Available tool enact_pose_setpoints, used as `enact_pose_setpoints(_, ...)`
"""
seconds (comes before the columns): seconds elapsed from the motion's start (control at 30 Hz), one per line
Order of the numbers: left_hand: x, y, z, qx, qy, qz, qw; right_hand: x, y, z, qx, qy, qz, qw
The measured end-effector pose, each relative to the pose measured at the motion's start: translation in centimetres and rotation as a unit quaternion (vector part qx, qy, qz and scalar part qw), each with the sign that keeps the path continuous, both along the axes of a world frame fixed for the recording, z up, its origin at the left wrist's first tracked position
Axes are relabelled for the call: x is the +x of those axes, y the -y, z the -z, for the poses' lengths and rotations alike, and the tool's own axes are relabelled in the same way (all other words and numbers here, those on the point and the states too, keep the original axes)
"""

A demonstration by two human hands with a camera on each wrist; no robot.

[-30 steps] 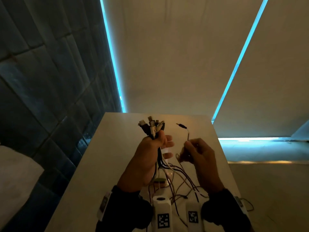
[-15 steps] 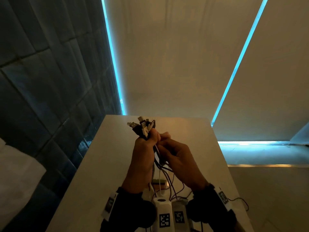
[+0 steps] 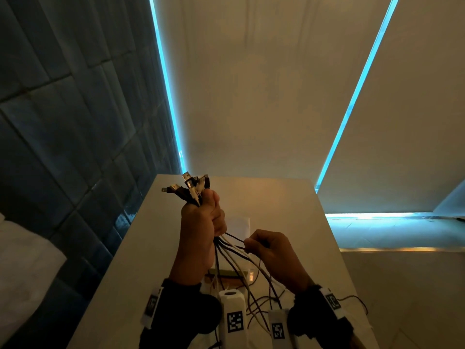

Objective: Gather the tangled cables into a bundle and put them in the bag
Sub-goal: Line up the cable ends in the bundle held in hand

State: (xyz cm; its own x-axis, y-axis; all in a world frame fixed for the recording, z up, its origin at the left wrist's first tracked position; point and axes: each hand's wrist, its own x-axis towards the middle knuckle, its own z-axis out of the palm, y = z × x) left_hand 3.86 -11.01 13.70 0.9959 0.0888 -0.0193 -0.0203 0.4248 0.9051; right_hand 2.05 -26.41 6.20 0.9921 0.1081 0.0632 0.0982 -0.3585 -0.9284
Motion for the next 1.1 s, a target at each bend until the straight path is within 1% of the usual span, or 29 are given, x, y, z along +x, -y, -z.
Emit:
enact_pose_setpoints(0.1,0.0,-0.3,0.0,-0.001,-0.002,0.002,1.0,0.1,0.3,1.1,-0.02,0.003,0.008,1.0)
enact_pose_setpoints(0.23,-0.1,-0.4,-0.1,-0.01,-0.007,0.006,1.0,0.3,0.5,2.2,-0.02,-0.001,0.005,1.0)
enact_pose_setpoints(0.37,-0.2,-0.8,-0.4,-0.009,-0.004,0.009,1.0,0.8,1.5,4.9,-0.087,-0.02,0.021,0.996)
enact_pose_setpoints(0.43,-0.2,-0.8,-0.3,-0.01,-0.006,0.007,1.0,1.0,1.9,5.9,-0.121,-0.04,0.047,0.991)
enact_pose_setpoints(0.47,-0.2,-0.8,-0.3,-0.012,-0.01,0.007,1.0,1.1,1.9,5.7,-0.127,-0.045,0.064,0.989)
enact_pose_setpoints(0.53,-0.1,-0.8,-0.2,-0.012,-0.024,0.012,1.0,1.3,1.8,4.5,-0.094,-0.031,0.104,0.99)
enact_pose_setpoints(0.6,0.0,-0.6,-0.1,0.008,-0.034,0.008,0.999,1.4,1.4,2.0,-0.013,0.005,0.124,0.992)
enact_pose_setpoints(0.67,-0.1,-0.5,-0.1,0.049,-0.032,-0.009,0.998,1.1,0.8,-1.1,0.067,0.053,0.104,0.991)
enact_pose_setpoints(0.73,-0.2,-0.2,-0.2,0.071,-0.031,-0.018,0.997,0.4,0.1,-3.9,0.114,0.095,0.068,0.987)
enact_pose_setpoints(0.83,-0.3,0.1,-0.6,0.045,-0.033,-0.016,0.998,-0.5,-0.6,-6.4,0.143,0.118,0.001,0.983)
enact_pose_setpoints(0.9,-0.4,0.1,-0.9,0.005,-0.026,-0.008,1.0,-0.8,-1.0,-6.5,0.14,0.107,-0.046,0.983)
enact_pose_setpoints(0.97,-0.6,0.1,-1.2,-0.046,-0.011,0.007,0.999,-0.9,-1.2,-5.8,0.125,0.091,-0.072,0.985)
enact_pose_setpoints(1.03,-0.8,0.1,-1.4,-0.078,-0.001,0.012,0.997,-1.0,-1.5,-5.1,0.117,0.072,-0.079,0.987)
enact_pose_setpoints(1.1,-0.9,0.2,-1.3,-0.093,0.006,0.007,0.996,-1.0,-1.6,-4.4,0.118,0.053,-0.077,0.989)
